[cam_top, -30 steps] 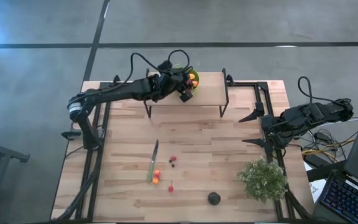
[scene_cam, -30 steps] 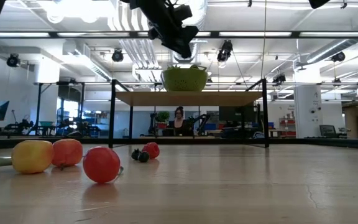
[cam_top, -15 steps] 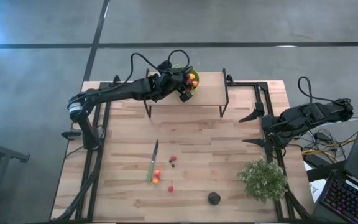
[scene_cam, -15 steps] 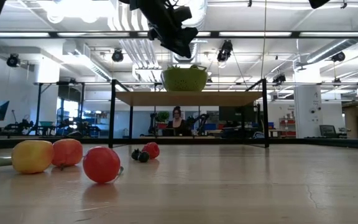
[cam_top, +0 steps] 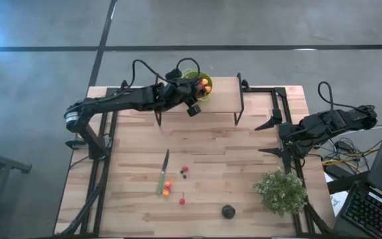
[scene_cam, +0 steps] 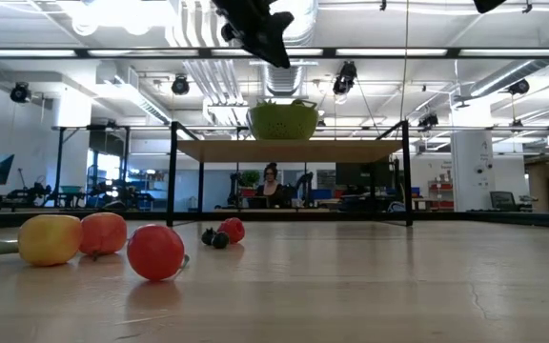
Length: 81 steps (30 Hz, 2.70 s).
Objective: Pick & Place Fruit
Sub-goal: Put the pear into the green colander on the shelf
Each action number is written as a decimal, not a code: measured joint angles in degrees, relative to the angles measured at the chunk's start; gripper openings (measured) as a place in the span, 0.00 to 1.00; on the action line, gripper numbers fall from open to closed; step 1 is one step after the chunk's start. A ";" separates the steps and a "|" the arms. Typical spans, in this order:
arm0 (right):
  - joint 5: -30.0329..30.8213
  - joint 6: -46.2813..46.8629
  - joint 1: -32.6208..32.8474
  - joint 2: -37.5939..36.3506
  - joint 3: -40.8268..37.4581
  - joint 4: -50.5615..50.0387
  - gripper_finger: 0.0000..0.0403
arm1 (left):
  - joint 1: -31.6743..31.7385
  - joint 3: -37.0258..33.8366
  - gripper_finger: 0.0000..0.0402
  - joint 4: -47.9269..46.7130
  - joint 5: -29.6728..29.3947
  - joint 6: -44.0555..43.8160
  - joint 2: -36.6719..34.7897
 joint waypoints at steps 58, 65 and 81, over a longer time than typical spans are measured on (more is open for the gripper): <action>0.02 0.00 -0.01 0.00 0.00 0.00 0.90 | -42.22 -10.63 0.40 -29.24 13.43 -23.11 -3.37; 0.00 0.00 0.01 0.00 0.00 0.00 0.90 | -45.15 -17.76 0.40 -22.34 16.54 -15.48 -3.37; 0.00 0.00 -0.01 0.06 0.00 0.00 0.90 | -45.53 -30.45 0.40 -4.79 21.45 -8.31 -3.35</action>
